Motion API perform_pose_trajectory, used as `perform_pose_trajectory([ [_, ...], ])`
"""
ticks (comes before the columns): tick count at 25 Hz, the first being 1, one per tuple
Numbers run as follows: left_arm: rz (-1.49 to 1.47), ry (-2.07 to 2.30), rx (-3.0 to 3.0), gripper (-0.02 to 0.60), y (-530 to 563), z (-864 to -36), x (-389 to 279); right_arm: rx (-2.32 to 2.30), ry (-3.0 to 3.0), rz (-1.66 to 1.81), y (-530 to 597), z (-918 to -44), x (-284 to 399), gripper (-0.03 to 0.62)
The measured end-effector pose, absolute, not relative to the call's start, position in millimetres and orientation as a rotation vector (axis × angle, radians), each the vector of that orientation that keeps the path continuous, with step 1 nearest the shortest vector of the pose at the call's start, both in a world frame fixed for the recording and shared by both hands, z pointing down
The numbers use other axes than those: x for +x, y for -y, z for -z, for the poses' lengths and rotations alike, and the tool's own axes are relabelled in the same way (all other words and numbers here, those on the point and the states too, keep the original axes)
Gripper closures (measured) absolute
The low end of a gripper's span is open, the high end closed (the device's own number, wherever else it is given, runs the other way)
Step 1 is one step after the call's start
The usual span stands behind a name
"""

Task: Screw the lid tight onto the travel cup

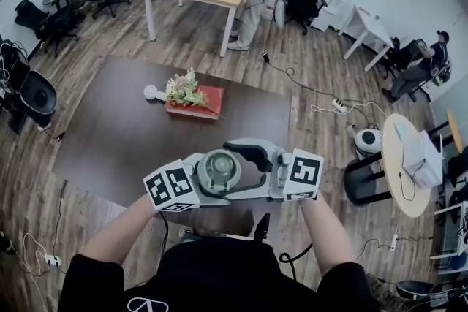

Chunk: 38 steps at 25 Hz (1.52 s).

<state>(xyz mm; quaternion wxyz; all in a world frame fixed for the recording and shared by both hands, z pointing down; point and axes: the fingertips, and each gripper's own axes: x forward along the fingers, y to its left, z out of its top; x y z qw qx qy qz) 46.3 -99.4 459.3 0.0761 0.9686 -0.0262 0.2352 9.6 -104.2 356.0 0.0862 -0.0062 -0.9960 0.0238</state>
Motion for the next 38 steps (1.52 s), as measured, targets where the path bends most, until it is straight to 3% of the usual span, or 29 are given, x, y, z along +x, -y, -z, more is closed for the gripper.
perform_pose_trajectory([
  [4,-0.706,0.177,2.906,0.172,108.9,-461.3,44.2,0.116,3.008,-0.059,108.9,-353.7,6.0,0.177],
  [13,-0.725,0.401,2.865,0.173,126.5,-474.6,41.3,1.408,2.676,-0.173,122.6,-367.4,6.7,0.18],
  [16,-0.703,0.391,2.859,0.173,126.7,-471.4,41.7,1.351,2.688,-0.19,121.4,-365.4,4.9,0.175],
  [22,-0.648,0.277,2.871,0.173,116.4,-454.4,42.8,0.763,2.964,-0.106,111.9,-343.6,27.5,0.134],
  [28,-0.744,0.145,2.902,0.173,92.8,-457.0,53.7,0.029,2.888,0.003,95.7,-367.7,16.7,0.138],
  [30,-0.748,0.162,2.897,0.172,94.4,-459.6,53.3,-0.048,2.902,-0.038,95.0,-369.2,11.3,0.17],
  [34,-0.736,0.285,2.89,0.173,110.9,-459.6,46.6,0.234,2.954,-0.07,106.5,-366.0,4.8,0.177],
  [38,-0.745,0.391,2.872,0.173,123.1,-465.3,41.6,0.916,2.854,-0.179,120.6,-371.8,3.8,0.178],
])
